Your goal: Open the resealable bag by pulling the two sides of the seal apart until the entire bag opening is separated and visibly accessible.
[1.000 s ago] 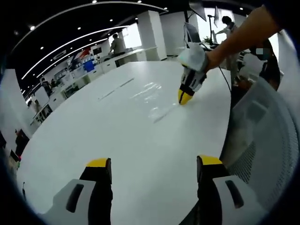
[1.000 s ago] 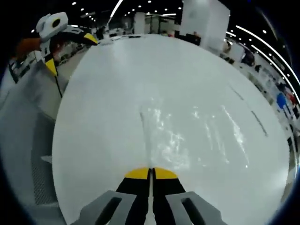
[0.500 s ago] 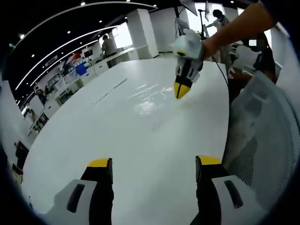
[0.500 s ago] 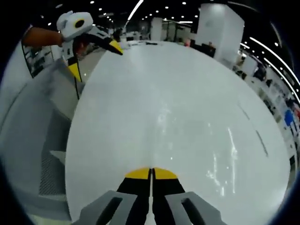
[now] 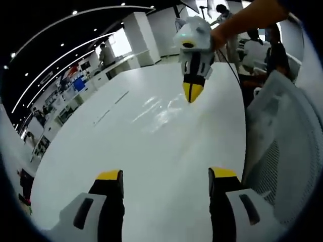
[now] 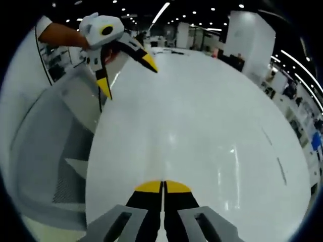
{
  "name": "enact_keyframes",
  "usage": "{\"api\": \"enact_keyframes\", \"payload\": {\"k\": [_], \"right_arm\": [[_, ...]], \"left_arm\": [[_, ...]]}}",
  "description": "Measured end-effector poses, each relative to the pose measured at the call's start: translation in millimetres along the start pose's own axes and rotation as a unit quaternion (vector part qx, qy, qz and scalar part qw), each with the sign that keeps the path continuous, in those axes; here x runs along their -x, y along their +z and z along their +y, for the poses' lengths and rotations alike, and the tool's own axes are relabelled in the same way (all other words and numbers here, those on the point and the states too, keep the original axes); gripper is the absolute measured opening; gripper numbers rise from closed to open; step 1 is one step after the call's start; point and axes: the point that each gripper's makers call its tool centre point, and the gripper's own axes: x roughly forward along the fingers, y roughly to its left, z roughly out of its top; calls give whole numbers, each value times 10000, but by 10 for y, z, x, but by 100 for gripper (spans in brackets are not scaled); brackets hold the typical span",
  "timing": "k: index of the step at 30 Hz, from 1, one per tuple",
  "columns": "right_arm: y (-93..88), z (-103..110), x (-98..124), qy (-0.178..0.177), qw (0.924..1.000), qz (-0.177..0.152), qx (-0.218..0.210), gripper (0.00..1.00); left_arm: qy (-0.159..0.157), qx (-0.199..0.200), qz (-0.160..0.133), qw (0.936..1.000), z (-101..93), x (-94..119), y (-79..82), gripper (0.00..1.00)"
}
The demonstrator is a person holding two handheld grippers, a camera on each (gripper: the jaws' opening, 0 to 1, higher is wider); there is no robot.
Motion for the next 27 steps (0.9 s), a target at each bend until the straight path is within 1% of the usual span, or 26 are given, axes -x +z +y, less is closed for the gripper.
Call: {"api": "enact_keyframes", "payload": {"k": [7, 12, 14, 15, 17, 20, 21, 22, 23, 25, 27], "right_arm": [[43, 48, 65, 99, 9999, -38, 123, 0], [-58, 61, 36, 114, 9998, 100, 100, 0], [-90, 85, -17, 79, 9999, 63, -65, 0], [-112, 79, -53, -9, 9998, 44, -178, 0], [-139, 119, -93, 31, 9992, 36, -405, 0], [-178, 131, -138, 16, 9993, 59, -356, 0], [-185, 142, -159, 42, 9988, 37, -478, 0], [-190, 155, -171, 64, 9982, 31, -588, 5], [-191, 151, -189, 77, 9978, 4, -664, 7], [-206, 159, -213, 62, 9981, 23, -618, 8], [-247, 164, -264, 53, 9981, 88, -612, 12]], "left_arm": [[-115, -169, 31, 9998, -49, -69, 53, 64], [-206, -287, 97, 9993, -110, -144, 73, 63], [-225, -292, 69, 9993, -122, -150, 104, 63], [-231, -285, 41, 9993, -128, -150, 125, 63], [-238, -283, 19, 9993, -134, -144, 142, 63], [-248, -289, 11, 9993, -137, -144, 143, 63], [-243, -281, 20, 9993, -129, -144, 136, 63], [-244, -269, 23, 9993, -127, -144, 133, 64], [-242, -263, 23, 9994, -124, -143, 133, 64], [-233, -266, 23, 9994, -119, -140, 135, 64], [-234, -245, 18, 9994, -111, -143, 140, 64]]}}
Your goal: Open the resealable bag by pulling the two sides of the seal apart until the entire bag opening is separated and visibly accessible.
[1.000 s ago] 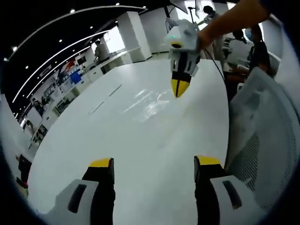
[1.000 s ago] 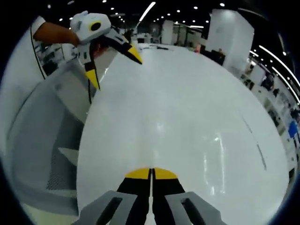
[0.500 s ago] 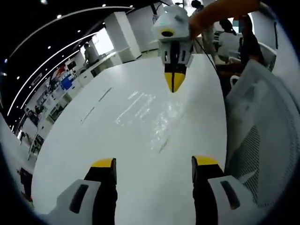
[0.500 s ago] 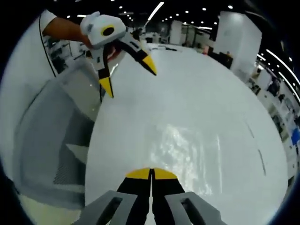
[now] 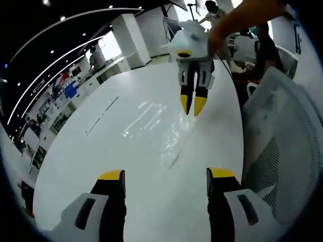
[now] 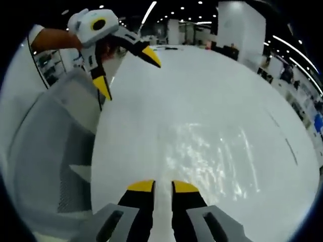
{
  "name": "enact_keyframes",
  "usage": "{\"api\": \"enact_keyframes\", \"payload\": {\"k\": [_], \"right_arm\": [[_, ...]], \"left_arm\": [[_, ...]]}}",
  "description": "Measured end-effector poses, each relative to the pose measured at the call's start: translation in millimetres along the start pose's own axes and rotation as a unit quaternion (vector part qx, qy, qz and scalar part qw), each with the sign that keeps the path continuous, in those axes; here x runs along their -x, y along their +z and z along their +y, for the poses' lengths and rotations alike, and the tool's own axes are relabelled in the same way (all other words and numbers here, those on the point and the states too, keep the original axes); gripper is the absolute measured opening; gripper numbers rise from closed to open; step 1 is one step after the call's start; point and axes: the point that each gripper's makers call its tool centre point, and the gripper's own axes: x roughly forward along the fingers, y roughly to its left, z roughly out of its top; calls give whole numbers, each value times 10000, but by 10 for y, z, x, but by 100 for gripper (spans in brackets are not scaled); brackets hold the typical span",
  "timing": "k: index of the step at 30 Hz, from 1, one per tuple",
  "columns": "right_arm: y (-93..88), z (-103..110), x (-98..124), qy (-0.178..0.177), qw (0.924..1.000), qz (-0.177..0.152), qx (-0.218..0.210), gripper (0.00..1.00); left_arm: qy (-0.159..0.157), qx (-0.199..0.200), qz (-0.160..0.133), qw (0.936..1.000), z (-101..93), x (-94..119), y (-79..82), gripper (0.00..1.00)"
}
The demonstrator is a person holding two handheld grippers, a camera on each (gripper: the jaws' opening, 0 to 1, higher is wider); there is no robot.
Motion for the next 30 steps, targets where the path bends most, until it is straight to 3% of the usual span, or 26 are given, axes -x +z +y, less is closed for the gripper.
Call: {"api": "enact_keyframes", "payload": {"k": [10, 13, 14, 17, 20, 21, 22, 24, 30], "right_arm": [[-227, 15, -175, -81, 9991, 381, -142, 15], [-288, 14, -200, -115, 9984, 554, -14, 13], [-258, -18, -199, -138, 9983, 480, 303, 11], [-286, -13, -197, -182, 9964, 622, 547, 9], [-284, -20, -194, -176, 9968, 602, 500, 2], [-310, -63, -183, -279, 9948, 694, 686, 0], [-290, -29, -198, -157, 9950, 627, 765, 0], [-290, -37, -188, -196, 9957, 633, 654, 0], [-270, -34, -166, -183, 9939, 610, 905, 0]], "left_arm": [[20, 52, -15, 10000, 37, 29, 18, 64], [17, 44, -1, 10000, 40, 32, 2, 63], [13, 52, 5, 10000, 40, 32, -4, 63], [17, 78, 15, 10000, 46, 31, -21, 63], [8, 80, 51, 10000, 44, 22, -55, 63], [12, 100, 84, 9999, 43, 22, -73, 62], [12, 111, 97, 9999, 41, 23, -80, 62], [-8, 126, 106, 9999, 28, 20, -91, 61], [-5, 95, 127, 9999, -14, -1, -108, 62]]}}
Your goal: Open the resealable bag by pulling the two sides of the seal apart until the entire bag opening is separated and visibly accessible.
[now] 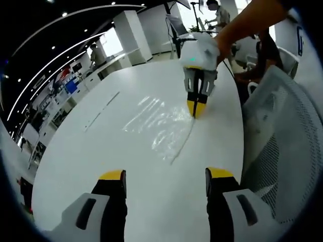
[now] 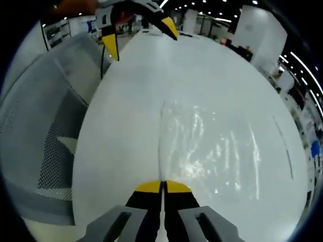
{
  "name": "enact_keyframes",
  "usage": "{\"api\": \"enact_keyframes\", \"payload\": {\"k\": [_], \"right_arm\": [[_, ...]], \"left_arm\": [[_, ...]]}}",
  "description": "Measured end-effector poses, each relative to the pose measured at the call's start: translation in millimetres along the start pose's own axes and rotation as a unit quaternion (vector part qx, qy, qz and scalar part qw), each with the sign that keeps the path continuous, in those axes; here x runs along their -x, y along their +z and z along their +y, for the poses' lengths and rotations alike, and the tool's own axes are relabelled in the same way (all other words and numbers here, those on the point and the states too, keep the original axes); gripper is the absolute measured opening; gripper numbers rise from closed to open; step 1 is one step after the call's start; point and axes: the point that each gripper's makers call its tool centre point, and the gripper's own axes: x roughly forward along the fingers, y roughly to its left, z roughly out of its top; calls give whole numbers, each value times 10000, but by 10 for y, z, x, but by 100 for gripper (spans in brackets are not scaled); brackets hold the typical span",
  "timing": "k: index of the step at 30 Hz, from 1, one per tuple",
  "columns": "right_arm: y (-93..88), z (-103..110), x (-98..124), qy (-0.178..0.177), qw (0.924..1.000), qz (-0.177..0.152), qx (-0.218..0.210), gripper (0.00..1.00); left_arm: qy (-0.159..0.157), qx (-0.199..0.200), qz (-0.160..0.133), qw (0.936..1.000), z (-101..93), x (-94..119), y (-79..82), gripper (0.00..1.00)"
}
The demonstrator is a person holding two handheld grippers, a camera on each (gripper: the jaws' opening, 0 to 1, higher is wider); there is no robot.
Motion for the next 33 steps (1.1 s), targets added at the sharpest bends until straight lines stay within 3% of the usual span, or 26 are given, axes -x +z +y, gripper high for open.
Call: {"api": "enact_keyframes", "payload": {"k": [9, 14, 27, 33], "right_arm": [[210, 38, 234, 130, 9993, -331, 104, 0], [302, 69, 347, 268, 9984, -404, 301, 0], [469, 157, 521, 438, 9942, -577, 790, 0], [507, 158, 592, 430, 9930, -681, 859, 0]], "left_arm": [[-22, -102, 19, 9999, -61, -103, -4, 61], [-3, -360, -13, 9994, -79, -147, 52, 58], [-196, -832, -138, 9962, -145, -193, 158, 38], [-281, -1151, -129, 9929, -188, -211, 153, 23]]}}
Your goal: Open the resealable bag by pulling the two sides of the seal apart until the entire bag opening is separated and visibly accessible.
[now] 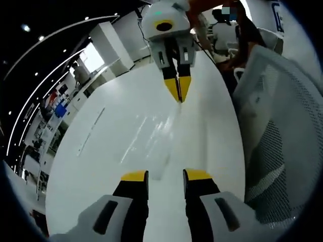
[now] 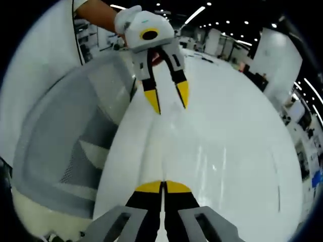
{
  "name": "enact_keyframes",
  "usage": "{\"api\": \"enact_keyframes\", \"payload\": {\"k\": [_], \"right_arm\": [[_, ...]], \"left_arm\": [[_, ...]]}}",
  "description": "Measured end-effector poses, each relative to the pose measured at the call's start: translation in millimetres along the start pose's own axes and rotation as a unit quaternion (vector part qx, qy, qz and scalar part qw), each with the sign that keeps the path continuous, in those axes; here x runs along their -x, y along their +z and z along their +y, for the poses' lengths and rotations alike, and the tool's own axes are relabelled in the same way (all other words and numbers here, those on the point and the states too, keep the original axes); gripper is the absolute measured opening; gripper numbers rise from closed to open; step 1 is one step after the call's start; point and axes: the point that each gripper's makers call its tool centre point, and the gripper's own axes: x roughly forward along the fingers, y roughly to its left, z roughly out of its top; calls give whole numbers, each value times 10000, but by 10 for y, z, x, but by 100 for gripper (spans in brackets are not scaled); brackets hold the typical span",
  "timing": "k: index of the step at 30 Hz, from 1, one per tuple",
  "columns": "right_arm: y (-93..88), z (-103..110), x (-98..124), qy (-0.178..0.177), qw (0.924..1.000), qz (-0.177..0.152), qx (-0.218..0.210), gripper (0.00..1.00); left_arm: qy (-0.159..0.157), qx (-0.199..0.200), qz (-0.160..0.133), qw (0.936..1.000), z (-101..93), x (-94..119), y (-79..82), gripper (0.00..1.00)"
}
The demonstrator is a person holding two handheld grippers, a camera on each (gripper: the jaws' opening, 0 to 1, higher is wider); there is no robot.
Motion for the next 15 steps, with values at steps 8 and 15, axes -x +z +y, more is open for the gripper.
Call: {"api": "enact_keyframes", "payload": {"k": [8, 15], "right_arm": [[22, 37, 45, 27, 9999, -91, -32, 0], [14, 34, 74, 14, 9995, -147, -274, 0]], "left_arm": [[-99, -180, 18, 9998, -23, -53, 49, 7], [-195, -250, -8, 9995, -41, -72, 91, 2]]}}
